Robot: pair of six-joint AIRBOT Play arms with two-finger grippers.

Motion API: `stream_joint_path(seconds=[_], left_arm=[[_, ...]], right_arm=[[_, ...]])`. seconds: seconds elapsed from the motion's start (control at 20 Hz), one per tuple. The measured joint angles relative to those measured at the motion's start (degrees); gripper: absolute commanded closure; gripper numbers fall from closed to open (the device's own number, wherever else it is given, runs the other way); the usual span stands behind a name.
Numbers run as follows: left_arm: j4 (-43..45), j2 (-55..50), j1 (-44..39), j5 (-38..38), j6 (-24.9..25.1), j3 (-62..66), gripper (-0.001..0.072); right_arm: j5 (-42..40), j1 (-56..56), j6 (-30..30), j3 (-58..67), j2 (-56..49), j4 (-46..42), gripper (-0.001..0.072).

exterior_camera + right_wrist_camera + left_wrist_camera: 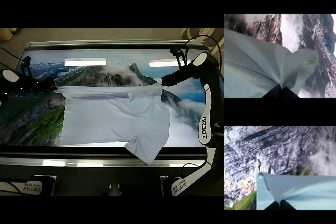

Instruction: Fold the shirts.

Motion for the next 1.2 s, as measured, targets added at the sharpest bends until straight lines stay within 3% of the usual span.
stream_joint_path(seconds=[0.25,0.7,1.15,1.2], left_arm=[[-1.9,-4.9,0.2,4.0,1.2,3.3,0.0684],[1.5,-8.3,0.7,-17.6,6.3,3.9,0.0685],[4.9,-10.6,-0.8,-22.7,5.7,3.2,0.0680],[5.0,-10.7,-0.9,-22.9,5.6,3.2,0.0589]], right_arm=[[-3.6,0.0,-0.4,0.1,-1.5,0.5,0.0697],[18.9,0.2,-0.2,-2.0,0.0,-8.0,0.0698],[18.8,3.0,4.8,-12.6,0.4,-10.1,0.0691],[18.5,3.3,5.2,-12.9,0.6,-10.4,0.0523]])
